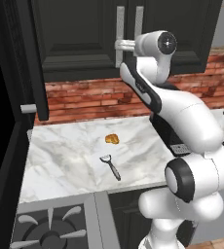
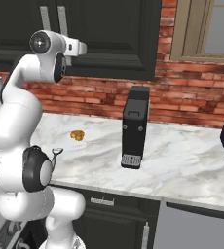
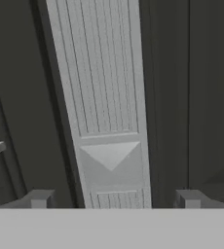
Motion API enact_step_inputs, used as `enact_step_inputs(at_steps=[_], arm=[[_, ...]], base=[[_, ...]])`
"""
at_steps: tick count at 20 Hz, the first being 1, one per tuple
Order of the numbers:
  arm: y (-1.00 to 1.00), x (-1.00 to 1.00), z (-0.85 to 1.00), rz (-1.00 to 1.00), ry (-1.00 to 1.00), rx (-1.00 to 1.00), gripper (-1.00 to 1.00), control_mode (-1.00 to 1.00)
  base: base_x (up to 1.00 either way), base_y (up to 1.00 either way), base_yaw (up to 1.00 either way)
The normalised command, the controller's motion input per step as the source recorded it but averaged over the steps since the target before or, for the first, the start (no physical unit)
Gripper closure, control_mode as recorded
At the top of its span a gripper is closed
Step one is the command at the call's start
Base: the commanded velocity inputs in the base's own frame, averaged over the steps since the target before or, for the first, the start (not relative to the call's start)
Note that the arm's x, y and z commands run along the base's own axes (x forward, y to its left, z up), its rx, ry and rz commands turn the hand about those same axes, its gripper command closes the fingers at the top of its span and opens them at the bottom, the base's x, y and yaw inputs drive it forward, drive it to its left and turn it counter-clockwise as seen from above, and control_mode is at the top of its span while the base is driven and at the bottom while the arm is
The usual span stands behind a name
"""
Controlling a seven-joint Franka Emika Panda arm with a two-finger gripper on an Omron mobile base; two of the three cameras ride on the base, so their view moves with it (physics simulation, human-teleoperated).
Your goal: Pick the pan from the cabinet and place it on the stove. Then turn on the stove burner for the pan.
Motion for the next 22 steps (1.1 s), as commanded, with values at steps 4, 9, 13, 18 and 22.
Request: enact_step_inputs(at_steps=[4,9,13,18,22], arm=[[0.06,0.61,0.0,0.0,0.0,0.0,-1.0,-1.0],[0.0,0.59,0.0,-0.01,0.01,0.0,-1.0,-1.0],[0.01,0.28,-0.03,0.0,0.01,0.0,-1.0,-1.0],[0.06,0.18,-0.04,0.0,0.01,0.0,1.0,-1.0],[0.0,0.04,-0.01,0.0,0.06,0.0,1.0,-1.0]], base=[[0.0,0.0,0.0],[0.0,0.0,0.0],[0.0,0.0,0.0],[0.0,0.0,0.0],[0.0,0.0,0.0]])
